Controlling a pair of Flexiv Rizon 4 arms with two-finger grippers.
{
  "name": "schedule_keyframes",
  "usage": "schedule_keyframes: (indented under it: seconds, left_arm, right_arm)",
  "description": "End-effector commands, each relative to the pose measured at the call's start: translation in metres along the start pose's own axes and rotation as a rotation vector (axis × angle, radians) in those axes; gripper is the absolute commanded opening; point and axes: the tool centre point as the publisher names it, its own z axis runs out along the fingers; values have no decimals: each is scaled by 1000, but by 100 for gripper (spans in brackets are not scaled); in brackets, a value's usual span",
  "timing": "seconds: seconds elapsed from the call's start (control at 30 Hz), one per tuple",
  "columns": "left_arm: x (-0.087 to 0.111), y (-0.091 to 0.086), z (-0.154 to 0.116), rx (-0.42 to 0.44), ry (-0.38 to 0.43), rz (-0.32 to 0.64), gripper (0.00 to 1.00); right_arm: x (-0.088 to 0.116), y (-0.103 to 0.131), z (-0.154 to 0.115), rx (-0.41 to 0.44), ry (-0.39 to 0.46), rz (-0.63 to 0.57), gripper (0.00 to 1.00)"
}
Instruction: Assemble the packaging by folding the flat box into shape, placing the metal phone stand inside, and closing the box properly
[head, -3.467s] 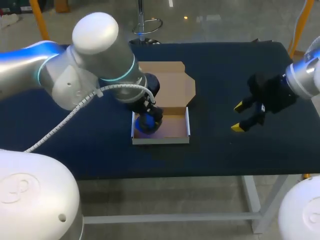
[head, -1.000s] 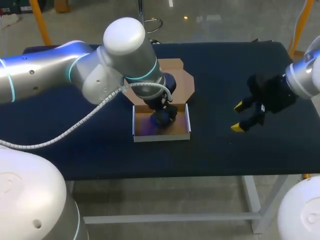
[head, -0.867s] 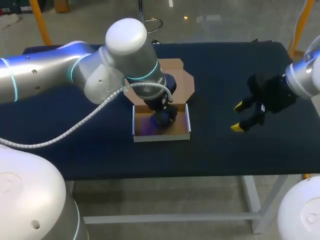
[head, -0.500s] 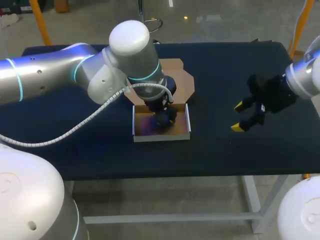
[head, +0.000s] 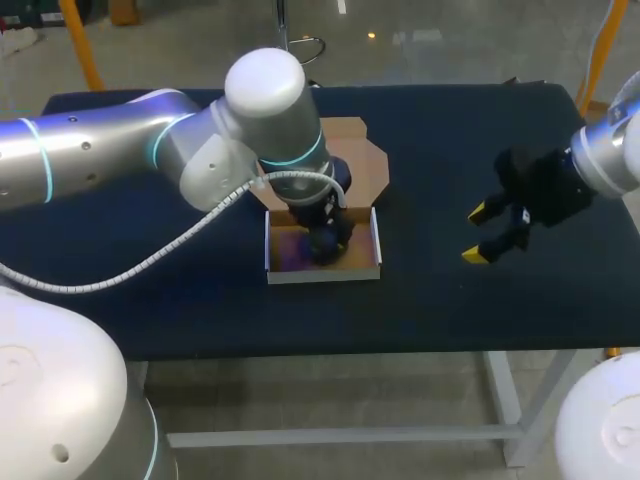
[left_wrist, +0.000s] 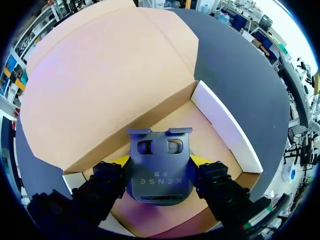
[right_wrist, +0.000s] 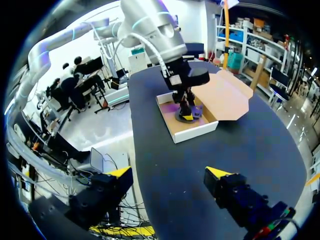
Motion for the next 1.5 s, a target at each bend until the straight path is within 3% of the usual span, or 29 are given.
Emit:
schedule_keyframes:
  seconds: [0.03, 0.37, 0.77, 1.17, 1.3, 1.5]
  left_arm:
    - [2, 0, -1, -5, -11, -3, 100]
    - [5, 6, -18, -10, -42, -39, 100]
    - [11, 12, -35, -59, -145, -216, 100]
    - [13, 8, -30, -141, -211, -394, 100]
    - [8, 6, -28, -209, -225, -455, 100]
    - [6, 5, -28, -227, -231, -461, 100]
  right_arm:
    - [0, 0, -2, -3, 4, -1, 100]
    - [0, 0, -2, -3, 4, -1, 100]
    - [0, 0, -2, -3, 4, -1, 100]
    - [0, 0, -2, -3, 4, -1, 100]
    - [0, 0, -2, -3, 4, -1, 100]
    - [0, 0, -2, -3, 4, -1, 100]
